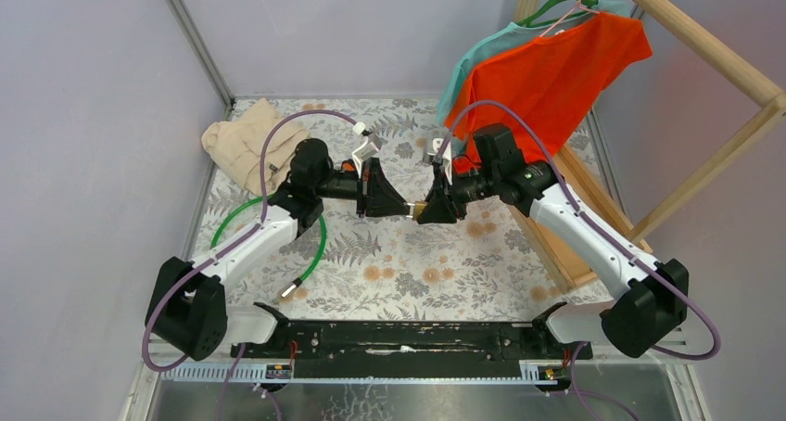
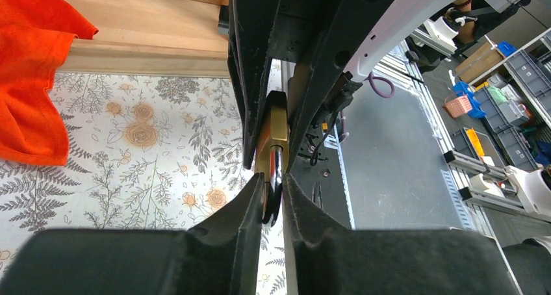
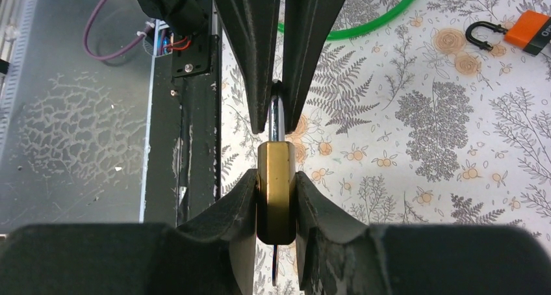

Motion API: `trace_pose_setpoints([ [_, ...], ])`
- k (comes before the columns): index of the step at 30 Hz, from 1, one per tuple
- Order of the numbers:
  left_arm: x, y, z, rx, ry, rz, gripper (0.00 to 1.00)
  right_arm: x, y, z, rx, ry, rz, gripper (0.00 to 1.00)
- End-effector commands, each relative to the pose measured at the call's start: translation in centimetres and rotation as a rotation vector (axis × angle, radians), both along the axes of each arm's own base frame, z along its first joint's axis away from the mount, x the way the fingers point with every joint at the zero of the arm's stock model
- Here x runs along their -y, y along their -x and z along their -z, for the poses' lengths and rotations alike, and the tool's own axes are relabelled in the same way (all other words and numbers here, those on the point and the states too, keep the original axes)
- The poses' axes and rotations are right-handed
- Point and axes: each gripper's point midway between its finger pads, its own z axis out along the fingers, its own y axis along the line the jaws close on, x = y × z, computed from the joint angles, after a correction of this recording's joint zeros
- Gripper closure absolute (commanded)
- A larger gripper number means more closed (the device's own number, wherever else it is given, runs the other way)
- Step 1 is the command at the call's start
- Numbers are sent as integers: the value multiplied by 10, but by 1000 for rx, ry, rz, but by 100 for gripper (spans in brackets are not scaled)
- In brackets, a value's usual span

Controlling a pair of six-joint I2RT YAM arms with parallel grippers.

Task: Lock with the key
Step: Lock the lock.

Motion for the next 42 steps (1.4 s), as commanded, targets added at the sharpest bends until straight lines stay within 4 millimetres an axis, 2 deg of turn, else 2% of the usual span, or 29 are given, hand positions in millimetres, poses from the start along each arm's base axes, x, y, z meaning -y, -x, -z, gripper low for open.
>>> trace_pose_setpoints([
  [1, 4, -4, -9, 52, 6, -5, 83, -15, 11, -32, 2, -136, -91, 100],
  [5, 4, -1, -7, 60, 3, 7, 95, -19, 8, -35, -25, -147, -80, 98],
  [7, 3, 0, -9, 71, 5, 10, 100, -19, 3, -33, -25, -138, -58, 92],
  [9, 1, 1, -8, 88, -3, 16, 100, -16, -4, -28, -13, -113, -20, 81],
  [12, -3, 1, -4, 110, -26, 17, 100, -7, -14, -22, 14, -85, 35, 51],
  [16, -8, -1, -5, 145, -43, 11, 100, 4, -15, -17, 49, -26, 47, 37],
  [18, -10, -3, -6, 154, -47, 7, 100, 9, -13, -12, 60, 9, 41, 34],
  [25, -15, 3, -9, 159, -37, 31, 100, 25, -2, 12, 63, 110, 10, 36],
  [30, -15, 4, -7, 155, -38, 38, 100, 22, -3, 12, 47, 97, -2, 45],
  [36, -15, 2, -6, 151, -41, 30, 100, 13, -9, 5, 25, 73, -14, 66],
  [40, -15, 3, -7, 151, -40, 30, 100, 9, -10, 7, 4, 65, -21, 77],
  [42, -15, 2, -6, 151, -41, 28, 100, 9, -10, 10, -5, 68, -23, 86],
])
